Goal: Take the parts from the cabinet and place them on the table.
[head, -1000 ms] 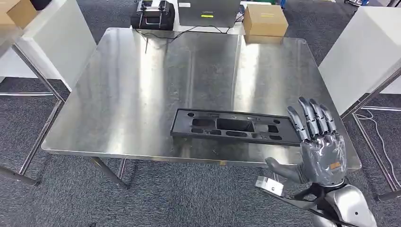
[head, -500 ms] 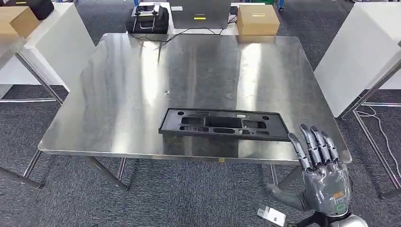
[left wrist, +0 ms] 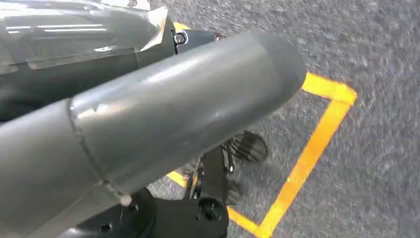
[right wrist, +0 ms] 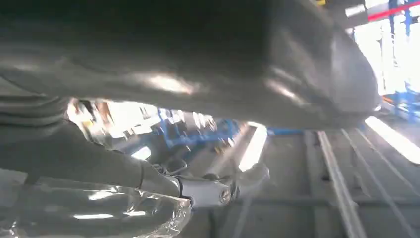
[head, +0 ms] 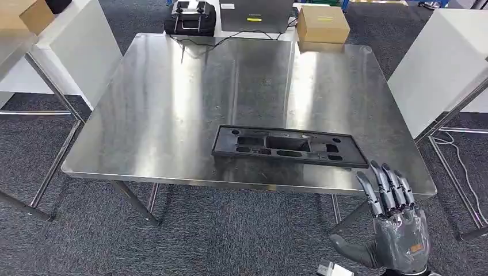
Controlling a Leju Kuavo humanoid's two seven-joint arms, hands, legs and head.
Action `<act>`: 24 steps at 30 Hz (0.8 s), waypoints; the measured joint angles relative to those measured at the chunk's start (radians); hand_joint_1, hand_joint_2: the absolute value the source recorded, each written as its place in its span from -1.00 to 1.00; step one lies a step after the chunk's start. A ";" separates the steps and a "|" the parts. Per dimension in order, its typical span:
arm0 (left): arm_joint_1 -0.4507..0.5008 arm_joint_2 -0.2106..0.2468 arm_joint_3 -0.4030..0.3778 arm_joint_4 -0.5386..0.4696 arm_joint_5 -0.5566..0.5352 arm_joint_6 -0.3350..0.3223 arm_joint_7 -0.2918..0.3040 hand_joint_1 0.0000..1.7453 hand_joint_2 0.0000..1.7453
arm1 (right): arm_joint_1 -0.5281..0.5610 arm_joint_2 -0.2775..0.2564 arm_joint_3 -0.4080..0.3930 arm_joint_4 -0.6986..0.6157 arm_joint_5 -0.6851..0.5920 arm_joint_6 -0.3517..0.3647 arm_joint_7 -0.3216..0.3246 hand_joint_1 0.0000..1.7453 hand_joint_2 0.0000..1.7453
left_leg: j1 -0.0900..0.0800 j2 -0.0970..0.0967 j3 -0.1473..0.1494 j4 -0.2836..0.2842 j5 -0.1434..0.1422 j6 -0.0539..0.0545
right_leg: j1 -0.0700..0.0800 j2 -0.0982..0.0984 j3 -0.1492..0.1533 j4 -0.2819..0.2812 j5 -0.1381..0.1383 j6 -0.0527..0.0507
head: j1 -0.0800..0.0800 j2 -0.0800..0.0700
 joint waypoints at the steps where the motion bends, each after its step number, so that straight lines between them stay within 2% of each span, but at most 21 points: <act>1: 0.000 0.000 0.002 0.000 0.001 0.000 -0.002 -1.00 -1.00 | 0.012 -0.001 0.000 0.006 -0.028 0.000 0.016 -1.00 -1.00 | -0.003 -0.001 -0.008 0.001 0.006 0.000 | 0.001 0.000 -0.007 0.043 -0.013 0.007 | 0.001 0.000; 2: 0.003 0.000 0.003 0.000 0.002 -0.010 -0.004 -1.00 -1.00 | 0.024 -0.002 0.000 0.016 -0.060 0.000 0.035 -1.00 -1.00 | -0.005 -0.002 -0.013 0.001 0.010 0.000 | 0.001 0.000 0.009 0.036 -0.007 0.013 | 0.000 0.000; 3: 0.008 0.004 0.003 0.000 0.002 -0.029 -0.008 -1.00 -1.00 | 0.033 -0.001 0.000 0.032 -0.088 0.000 0.055 -1.00 -1.00 | -0.006 -0.003 -0.018 0.001 0.014 -0.001 | 0.001 0.000 0.046 -0.015 0.011 0.021 | 0.001 0.000; 4: 0.013 0.008 0.004 0.000 0.003 -0.047 -0.010 -1.00 -1.00 | 0.039 0.000 -0.002 0.059 -0.112 -0.001 0.084 -1.00 -1.00 | -0.007 -0.003 -0.021 0.001 0.017 -0.003 | 0.003 0.000 0.105 -0.105 0.040 0.028 | 0.000 0.000; 5: 0.016 0.011 0.005 0.000 0.006 -0.059 -0.012 -1.00 -1.00 | 0.042 0.002 -0.004 0.086 -0.132 -0.001 0.113 -1.00 -1.00 | -0.008 -0.003 -0.023 0.002 0.021 -0.007 | 0.004 0.000 0.170 -0.207 0.064 0.029 | 0.000 0.000; 6: 0.016 0.013 0.007 0.000 0.010 -0.065 -0.015 -1.00 -1.00 | 0.041 0.007 -0.010 0.123 -0.158 -0.001 0.138 -1.00 -1.00 | -0.009 -0.002 -0.024 0.002 0.025 -0.010 | 0.006 0.000 0.213 -0.285 0.059 0.019 | 0.000 0.000; 7: 0.017 0.015 0.014 0.000 0.011 -0.066 -0.019 -1.00 -1.00 | 0.039 0.019 -0.022 0.189 -0.192 -0.001 0.152 -1.00 -1.00 | -0.010 -0.003 -0.025 -0.001 0.032 -0.019 | 0.016 0.001 0.217 -0.276 0.080 0.013 | -0.005 0.000; 9: 0.018 0.019 0.021 0.000 0.013 -0.069 -0.026 -1.00 -1.00 | 0.030 0.049 -0.056 0.320 -0.223 -0.009 0.162 -1.00 -1.00 | -0.007 -0.003 -0.024 -0.002 0.040 -0.029 | 0.022 0.002 0.201 -0.285 0.081 0.004 | 0.000 0.000; 10: 0.020 0.020 0.024 0.000 0.013 -0.070 -0.029 -1.00 -1.00 | 0.020 0.071 -0.079 0.397 -0.234 -0.019 0.159 -1.00 -1.00 | -0.007 -0.003 -0.024 -0.008 0.046 -0.039 | 0.023 0.002 0.197 -0.289 0.086 -0.006 | -0.002 0.000; 11: 0.024 0.026 0.028 0.000 0.014 -0.070 -0.032 -1.00 -1.00 | 0.002 0.097 -0.103 0.476 -0.249 -0.038 0.142 -1.00 -1.00 | -0.009 -0.005 -0.028 -0.006 0.048 -0.044 | 0.001 0.001 0.196 -0.302 0.100 -0.020 | 0.001 0.000; 12: 0.026 0.027 0.030 0.000 0.014 -0.070 -0.035 -1.00 -1.00 | -0.029 0.127 -0.134 0.565 -0.265 -0.067 0.117 -1.00 -1.00 | -0.005 -0.005 -0.042 0.016 0.013 -0.051 | 0.000 0.000 0.196 -0.302 0.111 -0.027 | -0.002 0.000; 13: 0.029 0.027 0.033 0.000 0.014 -0.070 -0.036 -1.00 -1.00 | -0.062 0.151 -0.166 0.687 -0.281 -0.107 0.088 -1.00 -1.00 | -0.002 -0.005 -0.060 0.066 -0.044 -0.056 | -0.001 0.000 0.183 -0.302 0.118 -0.038 | -0.007 0.000; 14: 0.029 0.027 0.036 0.000 0.014 -0.069 -0.038 -1.00 -1.00 | -0.096 0.176 -0.200 0.800 -0.299 -0.134 0.068 -1.00 -1.00 | 0.000 -0.005 -0.083 0.139 -0.102 -0.063 | -0.001 0.000 0.176 -0.302 0.128 -0.041 | -0.007 0.000; 15: 0.028 0.027 0.041 0.000 0.013 -0.066 -0.042 -1.00 -1.00 | -0.130 0.201 -0.241 0.936 -0.323 -0.161 0.051 -1.00 -1.00 | 0.003 -0.004 -0.107 0.218 -0.145 -0.070 | 0.000 -0.001 0.167 -0.301 0.135 -0.038 | -0.006 0.000; 16: 0.028 0.029 0.044 0.000 0.010 -0.063 -0.042 -1.00 -1.00 | -0.167 0.216 -0.276 1.054 -0.348 -0.161 0.048 -1.00 -1.00 | 0.007 -0.004 -0.121 0.277 -0.164 -0.075 | 0.000 -0.002 0.157 -0.299 0.141 -0.036 | -0.006 0.000; 17: 0.028 0.031 0.044 0.000 0.004 -0.059 -0.041 -1.00 -1.00 | -0.194 0.230 -0.308 1.163 -0.377 -0.141 0.051 -1.00 -1.00 | 0.009 -0.004 -0.113 0.289 -0.157 -0.078 | -0.001 -0.002 0.151 -0.298 0.146 -0.034 | -0.006 0.000; 18: 0.028 0.032 0.044 0.000 -0.001 -0.057 -0.041 -1.00 -1.00 | -0.215 0.245 -0.341 1.258 -0.403 -0.107 0.064 -1.00 -1.00 | 0.012 -0.003 -0.083 0.257 -0.133 -0.080 | -0.003 -0.003 0.146 -0.296 0.148 -0.030 | -0.006 0.000; 20: 0.025 0.035 0.044 0.000 -0.011 -0.057 -0.040 -1.00 -1.00 | -0.239 0.272 -0.402 1.411 -0.446 -0.008 0.111 -1.00 -1.00 | 0.018 -0.002 0.028 0.092 -0.067 -0.083 | -0.006 -0.005 0.138 -0.288 0.152 -0.024 | -0.005 0.000; 21: 0.022 0.035 0.044 0.000 -0.016 -0.057 -0.040 -1.00 -1.00 | -0.247 0.284 -0.425 1.462 -0.454 0.036 0.140 -1.00 -1.00 | 0.021 -0.004 0.081 0.012 -0.054 -0.080 | -0.005 -0.005 0.133 -0.281 0.154 -0.021 | -0.007 0.000; 22: 0.016 0.037 0.044 0.000 -0.022 -0.056 -0.039 -1.00 -1.00 | -0.252 0.298 -0.445 1.510 -0.457 0.075 0.174 -1.00 -1.00 | 0.016 -0.008 0.097 -0.018 -0.060 -0.074 | 0.002 -0.006 0.120 -0.273 0.156 -0.017 | -0.007 0.000; 24: 0.010 0.039 0.044 0.000 -0.027 -0.055 -0.037 -1.00 -1.00 | -0.263 0.321 -0.470 1.582 -0.475 0.138 0.228 -1.00 -1.00 | 0.012 -0.009 0.079 -0.010 -0.057 -0.061 | 0.002 -0.005 0.118 -0.272 0.166 -0.002 | -0.008 0.000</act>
